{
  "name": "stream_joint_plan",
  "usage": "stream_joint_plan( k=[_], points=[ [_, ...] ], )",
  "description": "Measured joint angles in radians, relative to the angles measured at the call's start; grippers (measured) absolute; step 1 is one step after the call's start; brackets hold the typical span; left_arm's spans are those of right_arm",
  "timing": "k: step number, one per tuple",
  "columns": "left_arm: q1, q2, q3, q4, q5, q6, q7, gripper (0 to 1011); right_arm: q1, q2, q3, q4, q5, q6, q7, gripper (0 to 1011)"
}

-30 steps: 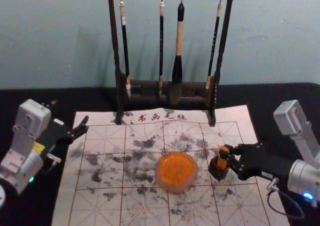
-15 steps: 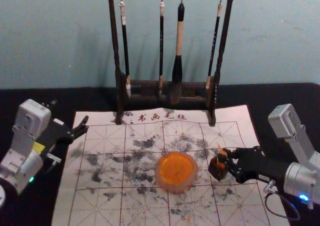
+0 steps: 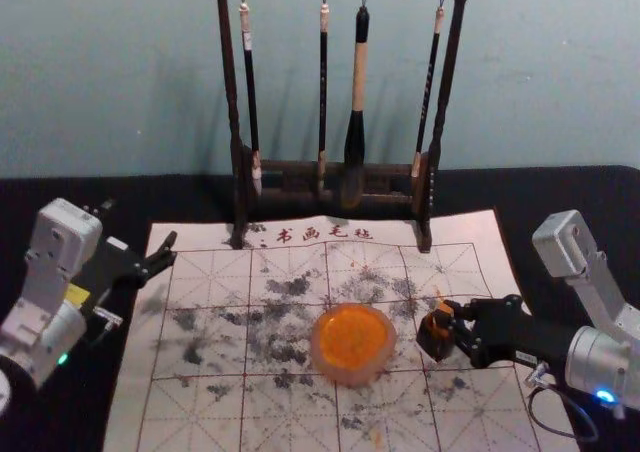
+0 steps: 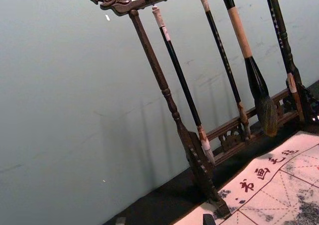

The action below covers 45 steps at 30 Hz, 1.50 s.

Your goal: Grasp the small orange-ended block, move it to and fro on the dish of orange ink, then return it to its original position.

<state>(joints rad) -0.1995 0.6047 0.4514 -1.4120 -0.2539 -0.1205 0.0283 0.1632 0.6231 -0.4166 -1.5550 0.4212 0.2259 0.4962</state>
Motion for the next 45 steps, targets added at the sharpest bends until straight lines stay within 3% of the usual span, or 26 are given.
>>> stream_joint_plan(
  k=[27, 33, 36, 37, 41, 43, 45],
  points=[
    [0.0, 0.0, 0.0, 0.0, 0.0, 0.0, 0.0, 1001, 0.002, -0.003, -0.002, 0.003, -0.003, 0.001, -0.001, 95],
    [0.0, 0.0, 0.0, 0.0, 0.0, 0.0, 0.0, 1001, 0.002, -0.002, -0.002, 0.002, -0.003, 0.001, -0.002, 227],
    [0.0, 0.0, 0.0, 0.0, 0.0, 0.0, 0.0, 1001, 0.002, -0.002, -0.002, 0.002, -0.002, 0.001, -0.002, 365],
    [0.0, 0.0, 0.0, 0.0, 0.0, 0.0, 0.0, 1001, 0.002, -0.002, -0.002, 0.002, -0.002, 0.001, -0.002, 365],
    [0.0, 0.0, 0.0, 0.0, 0.0, 0.0, 0.0, 1002, 0.002, -0.002, -0.002, 0.002, -0.002, 0.001, -0.001, 524],
    [0.0, 0.0, 0.0, 0.0, 0.0, 0.0, 0.0, 1002, 0.001, -0.002, -0.002, 0.002, -0.002, 0.001, -0.002, 534],
    [0.0, 0.0, 0.0, 0.0, 0.0, 0.0, 0.0, 1001, 0.001, -0.002, -0.002, 0.002, -0.002, 0.001, -0.001, 622]
  ],
)
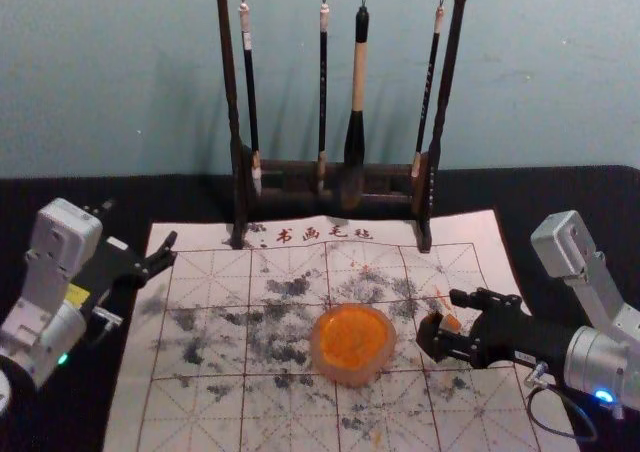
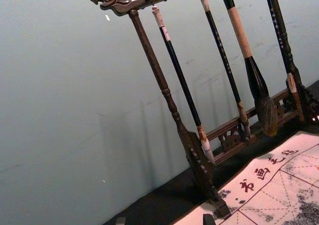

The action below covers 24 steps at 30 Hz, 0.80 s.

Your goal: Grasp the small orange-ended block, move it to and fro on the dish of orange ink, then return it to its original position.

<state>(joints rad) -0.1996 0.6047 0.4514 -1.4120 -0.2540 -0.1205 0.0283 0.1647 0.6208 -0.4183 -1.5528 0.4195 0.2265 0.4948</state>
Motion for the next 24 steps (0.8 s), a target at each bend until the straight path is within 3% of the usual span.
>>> stream_joint_plan(
  k=[4, 6, 13, 20, 24],
  points=[
    [0.0, 0.0, 0.0, 0.0, 0.0, 0.0, 0.0, 1001, 0.0, 0.0, 0.0, 0.0, 0.0, 0.0, 0.0, 735],
    [0.0, 0.0, 0.0, 0.0, 0.0, 0.0, 0.0, 1001, 0.0, 0.0, 0.0, 0.0, 0.0, 0.0, 0.0, 837],
    [0.0, 0.0, 0.0, 0.0, 0.0, 0.0, 0.0, 1001, 0.0, 0.0, 0.0, 0.0, 0.0, 0.0, 0.0, 997],
    [0.0, 0.0, 0.0, 0.0, 0.0, 0.0, 0.0, 1001, -0.006, -0.005, 0.011, -0.006, 0.0, -0.008, -0.018, 1002],
    [0.0, 0.0, 0.0, 0.0, 0.0, 0.0, 0.0, 1001, -0.027, -0.022, 0.055, -0.028, 0.008, -0.048, -0.064, 1002]
  ],
)
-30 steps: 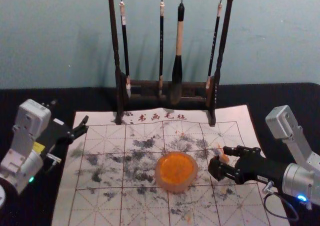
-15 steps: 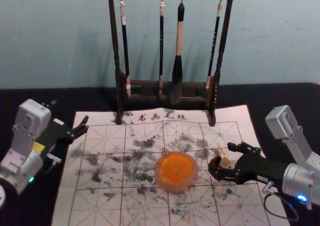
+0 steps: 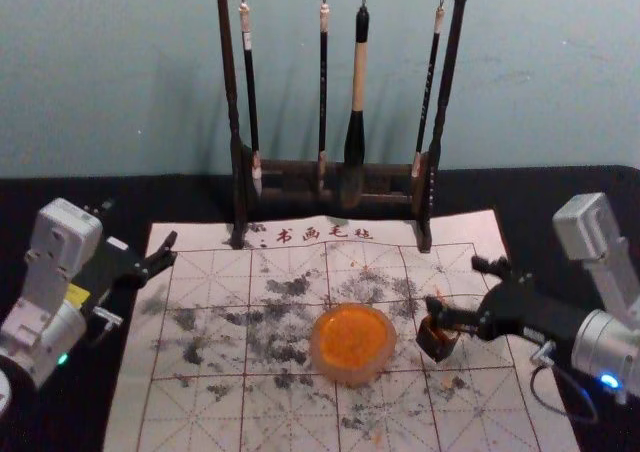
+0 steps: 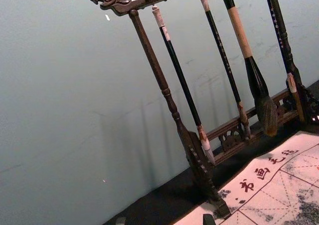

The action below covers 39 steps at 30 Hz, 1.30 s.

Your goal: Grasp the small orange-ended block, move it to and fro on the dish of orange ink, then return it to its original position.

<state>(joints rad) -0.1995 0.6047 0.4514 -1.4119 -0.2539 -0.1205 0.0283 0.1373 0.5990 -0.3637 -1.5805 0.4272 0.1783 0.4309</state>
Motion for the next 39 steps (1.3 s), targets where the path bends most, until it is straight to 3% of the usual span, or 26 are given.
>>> stream_joint_plan(
  k=[6, 12, 15, 20, 29, 39],
  points=[
    [0.0, 0.0, 0.0, 0.0, 0.0, 0.0, 0.0, 1001, -0.034, -0.028, 0.052, -0.035, -0.034, -0.076, -0.09, 1002],
    [0.0, 0.0, 0.0, 0.0, 0.0, 0.0, 0.0, 1001, -0.068, -0.082, 0.068, -0.044, -0.165, -0.141, -0.256, 1002],
    [0.0, 0.0, 0.0, 0.0, 0.0, 0.0, 0.0, 1001, -0.083, -0.122, 0.062, -0.034, -0.259, -0.155, -0.365, 1002],
    [0.0, 0.0, 0.0, 0.0, 0.0, 0.0, 0.0, 1001, -0.087, -0.166, 0.053, 0.005, -0.353, -0.166, -0.468, 1002],
    [0.0, 0.0, 0.0, 0.0, 0.0, 0.0, 0.0, 1001, -0.075, -0.231, 0.053, 0.103, -0.427, -0.153, -0.542, 1002],
    [0.0, 0.0, 0.0, 0.0, 0.0, 0.0, 0.0, 1001, -0.074, -0.232, 0.054, 0.106, -0.429, -0.151, -0.544, 1002]
  ],
)
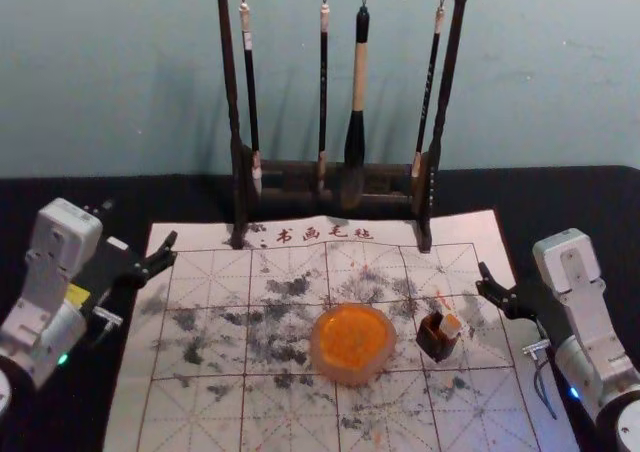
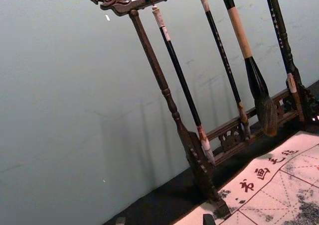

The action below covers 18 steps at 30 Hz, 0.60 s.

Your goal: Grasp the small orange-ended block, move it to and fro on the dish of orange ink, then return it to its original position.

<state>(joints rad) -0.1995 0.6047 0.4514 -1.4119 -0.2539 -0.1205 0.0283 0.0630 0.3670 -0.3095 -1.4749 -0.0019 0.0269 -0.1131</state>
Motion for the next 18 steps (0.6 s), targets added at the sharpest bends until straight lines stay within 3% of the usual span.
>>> stream_joint_plan(
  k=[18],
  points=[
    [0.0, 0.0, 0.0, 0.0, 0.0, 0.0, 0.0, 1001, 0.0, 0.003, -0.002, -0.005, 0.002, 0.0, 0.004, 1002]
  ],
)
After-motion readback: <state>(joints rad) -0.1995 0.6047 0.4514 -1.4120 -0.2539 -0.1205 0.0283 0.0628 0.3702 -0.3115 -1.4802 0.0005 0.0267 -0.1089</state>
